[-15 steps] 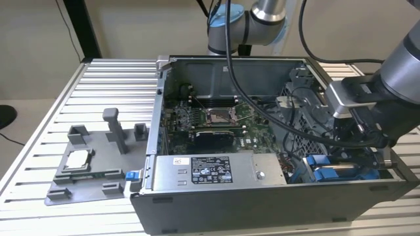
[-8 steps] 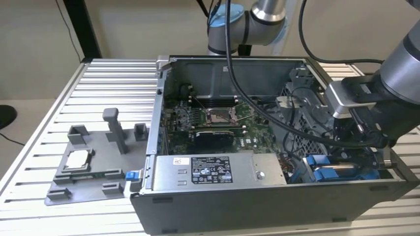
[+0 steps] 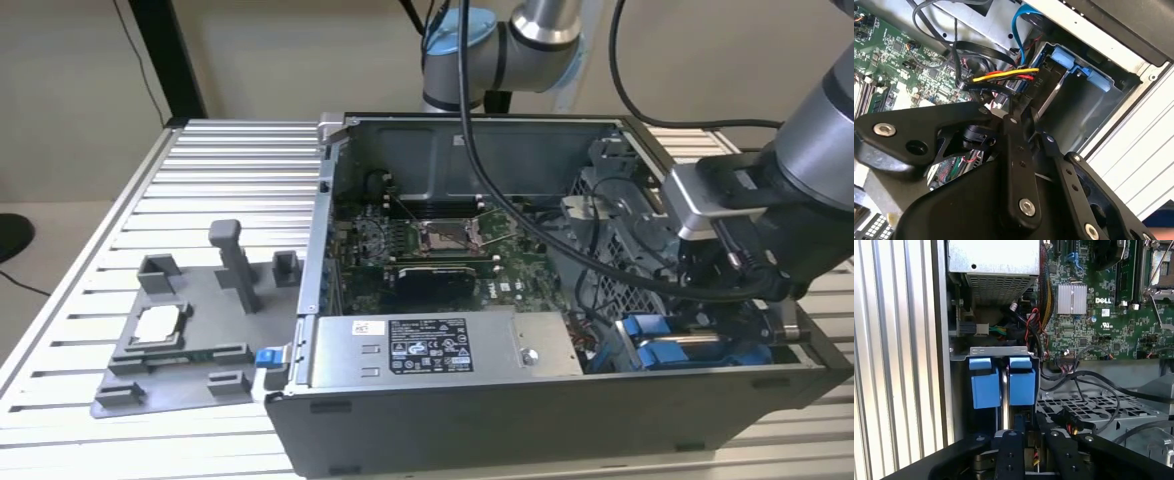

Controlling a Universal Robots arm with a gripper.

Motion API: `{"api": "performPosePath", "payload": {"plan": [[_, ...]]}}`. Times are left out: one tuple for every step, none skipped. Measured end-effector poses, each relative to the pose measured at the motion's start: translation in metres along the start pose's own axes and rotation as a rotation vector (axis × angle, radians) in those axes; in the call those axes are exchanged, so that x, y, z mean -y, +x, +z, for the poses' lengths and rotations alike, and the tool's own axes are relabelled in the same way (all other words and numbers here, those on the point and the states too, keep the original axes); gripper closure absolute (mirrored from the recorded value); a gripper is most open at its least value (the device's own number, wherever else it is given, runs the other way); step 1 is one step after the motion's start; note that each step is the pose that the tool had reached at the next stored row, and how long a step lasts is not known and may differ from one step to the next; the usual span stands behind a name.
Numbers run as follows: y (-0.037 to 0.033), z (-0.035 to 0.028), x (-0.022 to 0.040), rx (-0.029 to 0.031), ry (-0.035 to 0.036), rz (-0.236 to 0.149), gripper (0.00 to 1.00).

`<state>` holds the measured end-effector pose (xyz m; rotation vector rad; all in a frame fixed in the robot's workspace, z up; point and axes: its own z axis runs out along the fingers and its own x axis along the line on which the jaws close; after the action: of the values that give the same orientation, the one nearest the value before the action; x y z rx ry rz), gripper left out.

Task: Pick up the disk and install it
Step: 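Insert the second disk wire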

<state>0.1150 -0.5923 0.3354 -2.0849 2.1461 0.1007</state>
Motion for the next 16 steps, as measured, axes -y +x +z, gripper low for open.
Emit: {"api": "performPosePath", "payload": {"plan": [[-0.0007,-0.0049,0.0002,-0.0011,0.0001,0.002,0.00],[-0.0014,-0.0093,0.0004,-0.0008,0.0002,0.002,0.00],[-0.0020,-0.0135,0.0007,-0.0006,0.0001,0.002,0.00],[-0.0028,-0.0186,0.0009,-0.0010,0.0001,0.002,0.00],[-0.0035,-0.0227,0.0011,-0.0010,0.0002,0.002,0.00],[-0.0041,-0.0270,0.0014,-0.0007,0.0002,0.002,0.00],[-0.0048,-0.0317,0.0016,-0.0012,0.0002,0.002,0.00],[-0.0055,-0.0362,0.0019,-0.0008,0.0002,0.002,0.00],[-0.0062,-0.0407,0.0022,-0.0010,0.0001,0.002,0.00],[-0.0068,-0.0440,0.0024,-0.0012,0.0000,0.002,0.00],[-0.0068,-0.0446,0.0024,-0.0002,0.0000,0.002,0.00],[-0.0068,-0.0446,0.0024,0.0009,0.0000,0.002,0.00],[-0.0068,-0.0446,0.0024,0.0009,0.0000,0.002,0.00],[-0.0068,-0.0446,0.0024,0.0010,0.0000,0.002,0.00],[-0.0069,-0.0446,0.0024,0.0011,0.0000,0.002,0.00],[-0.0068,-0.0447,0.0024,0.0010,0.0000,0.002,0.00]]}}
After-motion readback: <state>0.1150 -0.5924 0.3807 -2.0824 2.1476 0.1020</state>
